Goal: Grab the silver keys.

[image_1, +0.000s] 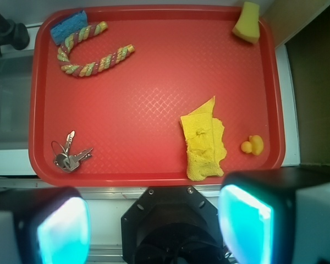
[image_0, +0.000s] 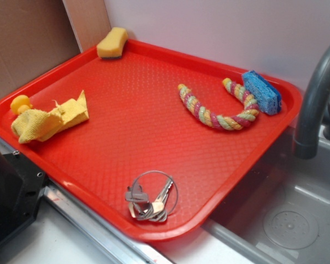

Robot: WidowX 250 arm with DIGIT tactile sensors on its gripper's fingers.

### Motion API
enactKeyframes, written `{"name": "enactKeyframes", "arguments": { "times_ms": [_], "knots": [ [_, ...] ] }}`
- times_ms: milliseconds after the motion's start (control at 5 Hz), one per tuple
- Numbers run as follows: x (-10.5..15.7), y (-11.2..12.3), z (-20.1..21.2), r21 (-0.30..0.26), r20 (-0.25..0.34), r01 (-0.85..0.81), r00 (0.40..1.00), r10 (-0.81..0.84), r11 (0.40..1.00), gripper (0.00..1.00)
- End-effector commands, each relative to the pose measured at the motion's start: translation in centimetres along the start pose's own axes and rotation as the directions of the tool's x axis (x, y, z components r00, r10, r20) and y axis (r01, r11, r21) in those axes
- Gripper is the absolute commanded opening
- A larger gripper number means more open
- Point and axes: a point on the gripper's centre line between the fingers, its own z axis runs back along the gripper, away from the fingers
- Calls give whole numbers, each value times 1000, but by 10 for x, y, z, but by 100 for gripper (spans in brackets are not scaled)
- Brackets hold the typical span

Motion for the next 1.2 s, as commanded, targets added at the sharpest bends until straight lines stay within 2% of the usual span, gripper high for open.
{"name": "enactKeyframes", "arguments": {
  "times_ms": [0,200,400,600,800,1000],
  "knots": [
    [0,0,0,0,0,0,1000,0,1000,100],
    [23,-49,-50,-100,117,184,978,-173,978,100],
    [30,-87,-76,-228,151,283,955,-254,932,100],
    [25,-119,-99,-330,120,332,943,-310,884,100],
    [9,-136,-134,-399,21,336,933,-358,853,100],
    [2,-141,-159,-344,-56,373,908,-416,861,100]
  ]
}}
